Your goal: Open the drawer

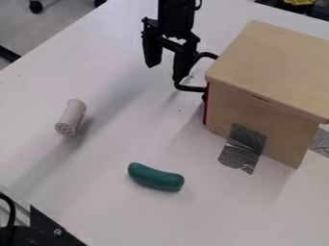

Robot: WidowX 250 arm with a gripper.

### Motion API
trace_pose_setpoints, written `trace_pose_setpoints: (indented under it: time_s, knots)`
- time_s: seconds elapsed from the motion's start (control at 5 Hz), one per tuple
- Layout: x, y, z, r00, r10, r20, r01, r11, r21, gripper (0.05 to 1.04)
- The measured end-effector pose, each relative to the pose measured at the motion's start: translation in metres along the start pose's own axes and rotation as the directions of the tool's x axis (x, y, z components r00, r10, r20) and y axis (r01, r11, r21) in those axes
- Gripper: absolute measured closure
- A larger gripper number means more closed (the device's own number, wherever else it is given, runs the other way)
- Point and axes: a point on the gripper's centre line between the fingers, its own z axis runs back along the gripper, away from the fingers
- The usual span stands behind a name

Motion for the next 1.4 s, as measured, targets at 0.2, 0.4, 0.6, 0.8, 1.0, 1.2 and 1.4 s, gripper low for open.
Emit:
trace_pose_setpoints:
  time_s: [0.2, 0.4, 0.6, 0.8, 1.0, 1.2, 1.4]
  knots:
    - [0.008, -0.001, -0.005, 1.0, 0.007, -0.005, -0.007, 1.0, 0.006, 0.084]
    - [0.012, -0.003, -0.007, 1.0, 0.012, 0.001, -0.012, 1.0, 0.009, 0.084]
    - [0.018, -0.008, -0.011, 1.0, 0.016, 0.016, -0.016, 1.0, 0.001, 0.084]
    - [0.025, -0.017, -0.013, 1.0, 0.004, 0.024, -0.004, 1.0, 0.007, 0.085]
    - [0.028, -0.022, -0.013, 0.999, 0.001, 0.034, -0.002, 1.0, 0.007, 0.087]
    - [0.03, -0.021, -0.019, 1.0, 0.013, 0.02, -0.013, 1.0, 0.004, 0.135]
    - [0.03, -0.022, -0.02, 1.0, 0.014, 0.018, -0.014, 1.0, 0.001, 0.415]
